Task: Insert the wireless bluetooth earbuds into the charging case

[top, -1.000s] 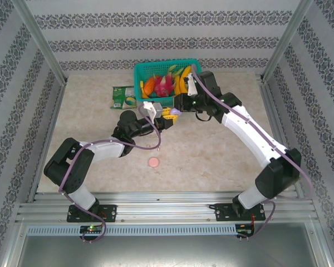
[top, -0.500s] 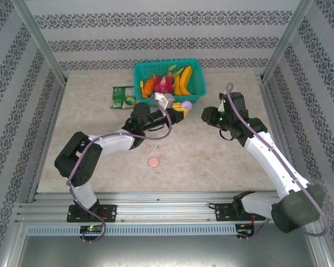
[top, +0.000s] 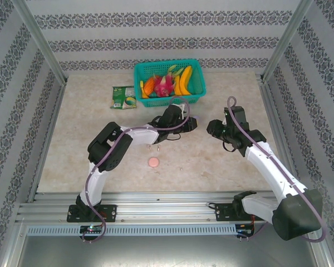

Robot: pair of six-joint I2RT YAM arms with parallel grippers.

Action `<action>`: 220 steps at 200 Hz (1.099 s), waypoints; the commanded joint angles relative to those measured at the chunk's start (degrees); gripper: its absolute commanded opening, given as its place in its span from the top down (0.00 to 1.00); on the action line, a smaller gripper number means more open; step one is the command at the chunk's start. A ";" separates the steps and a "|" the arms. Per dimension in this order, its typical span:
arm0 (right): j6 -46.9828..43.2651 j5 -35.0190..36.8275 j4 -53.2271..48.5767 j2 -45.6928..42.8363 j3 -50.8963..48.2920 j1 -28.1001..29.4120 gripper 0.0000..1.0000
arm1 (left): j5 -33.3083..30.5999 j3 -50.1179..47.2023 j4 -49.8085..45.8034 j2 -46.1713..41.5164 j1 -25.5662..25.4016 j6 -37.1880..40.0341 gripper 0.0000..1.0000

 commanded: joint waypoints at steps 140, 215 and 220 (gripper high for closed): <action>-2.41 -7.92 -1.83 -2.73 0.28 -2.23 0.52 | -4.05 14.07 -23.47 8.21 -0.58 -10.41 0.68; -3.65 -8.02 -5.98 -3.12 0.75 -2.15 0.46 | -9.00 14.02 -32.80 0.24 0.89 -4.26 0.28; -3.79 -8.10 -6.22 -3.27 0.50 -2.14 0.46 | -9.20 13.97 -33.44 -0.54 1.04 -3.56 0.27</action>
